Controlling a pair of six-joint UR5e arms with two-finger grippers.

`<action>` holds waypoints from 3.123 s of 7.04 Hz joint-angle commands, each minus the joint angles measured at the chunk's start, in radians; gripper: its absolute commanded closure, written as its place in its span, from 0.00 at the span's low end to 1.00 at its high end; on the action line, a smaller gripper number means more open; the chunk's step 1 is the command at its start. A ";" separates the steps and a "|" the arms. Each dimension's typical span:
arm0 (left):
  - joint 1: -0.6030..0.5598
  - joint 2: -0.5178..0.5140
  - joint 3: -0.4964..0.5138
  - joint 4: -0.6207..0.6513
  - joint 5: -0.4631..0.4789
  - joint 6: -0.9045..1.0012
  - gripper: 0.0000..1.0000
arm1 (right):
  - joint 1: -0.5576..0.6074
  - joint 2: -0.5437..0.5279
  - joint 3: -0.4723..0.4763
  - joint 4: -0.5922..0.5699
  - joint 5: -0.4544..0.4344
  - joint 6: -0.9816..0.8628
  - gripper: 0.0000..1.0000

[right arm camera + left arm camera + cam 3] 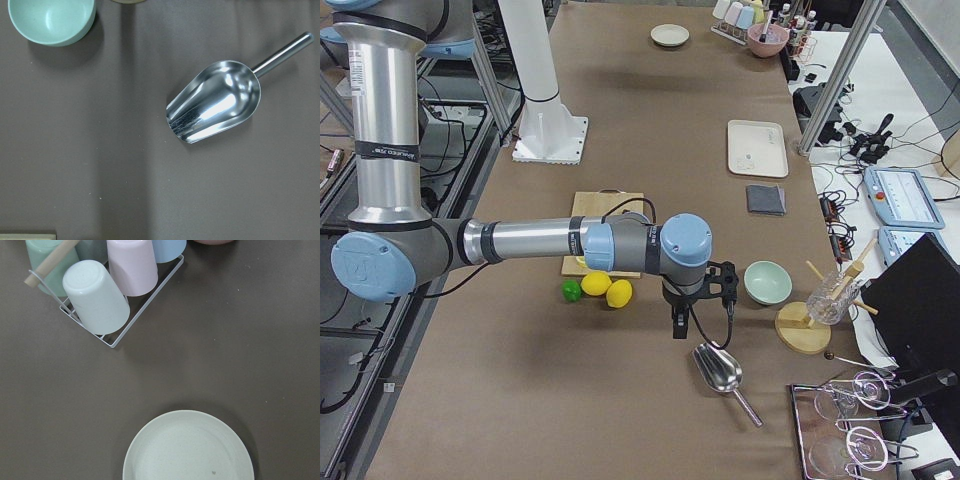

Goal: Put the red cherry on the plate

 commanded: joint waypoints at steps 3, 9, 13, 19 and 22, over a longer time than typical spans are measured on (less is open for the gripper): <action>0.003 -0.009 0.052 -0.003 -0.003 -0.004 0.02 | 0.000 0.005 0.014 0.000 0.002 0.002 0.00; 0.042 -0.031 0.439 -0.454 -0.047 -0.007 0.02 | -0.003 0.025 0.028 0.000 0.002 0.003 0.00; 0.049 -0.022 0.525 -0.560 -0.102 -0.090 0.02 | -0.005 0.027 0.029 0.000 0.003 0.012 0.00; 0.170 -0.035 0.566 -0.568 -0.095 -0.102 0.02 | -0.014 0.024 0.028 0.000 0.002 0.028 0.00; 0.198 -0.048 0.602 -0.562 -0.092 -0.102 0.02 | -0.014 0.028 0.028 0.000 0.002 0.029 0.00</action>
